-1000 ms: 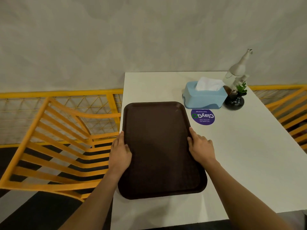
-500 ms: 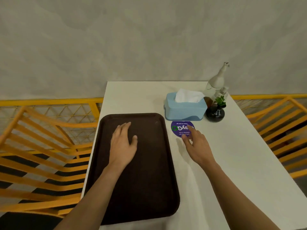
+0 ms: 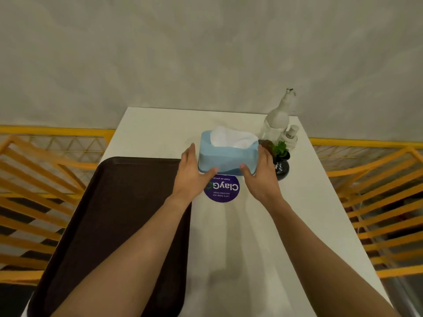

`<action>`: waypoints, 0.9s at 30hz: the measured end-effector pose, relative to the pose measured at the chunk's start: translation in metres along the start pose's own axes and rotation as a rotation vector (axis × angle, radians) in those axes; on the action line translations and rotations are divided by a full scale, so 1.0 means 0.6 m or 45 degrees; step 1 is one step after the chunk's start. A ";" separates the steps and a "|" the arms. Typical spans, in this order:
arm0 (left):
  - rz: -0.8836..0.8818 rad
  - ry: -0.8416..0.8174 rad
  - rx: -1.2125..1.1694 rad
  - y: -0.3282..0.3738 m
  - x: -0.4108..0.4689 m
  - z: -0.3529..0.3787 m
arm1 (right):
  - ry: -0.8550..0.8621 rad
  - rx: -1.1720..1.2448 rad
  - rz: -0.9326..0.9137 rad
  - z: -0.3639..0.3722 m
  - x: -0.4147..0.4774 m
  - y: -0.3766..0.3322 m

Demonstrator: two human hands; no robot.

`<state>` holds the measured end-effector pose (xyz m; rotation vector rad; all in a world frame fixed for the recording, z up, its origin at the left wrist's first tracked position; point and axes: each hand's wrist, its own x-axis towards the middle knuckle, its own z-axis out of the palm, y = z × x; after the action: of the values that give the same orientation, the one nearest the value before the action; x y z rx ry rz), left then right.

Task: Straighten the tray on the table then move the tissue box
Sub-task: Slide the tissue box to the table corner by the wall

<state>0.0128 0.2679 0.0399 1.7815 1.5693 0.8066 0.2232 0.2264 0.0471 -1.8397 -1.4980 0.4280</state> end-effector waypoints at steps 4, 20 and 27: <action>-0.045 -0.011 0.021 0.004 0.029 0.022 | -0.032 0.067 -0.031 0.005 0.017 0.014; 0.008 0.078 0.059 0.000 0.079 0.036 | -0.035 0.058 0.148 0.040 0.043 0.055; -0.058 -0.032 0.075 -0.002 0.126 0.013 | -0.043 0.008 0.220 0.064 0.061 0.038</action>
<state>0.0263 0.3428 0.0373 1.7834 1.6265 0.7205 0.2241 0.2714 0.0109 -1.9737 -1.3625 0.5483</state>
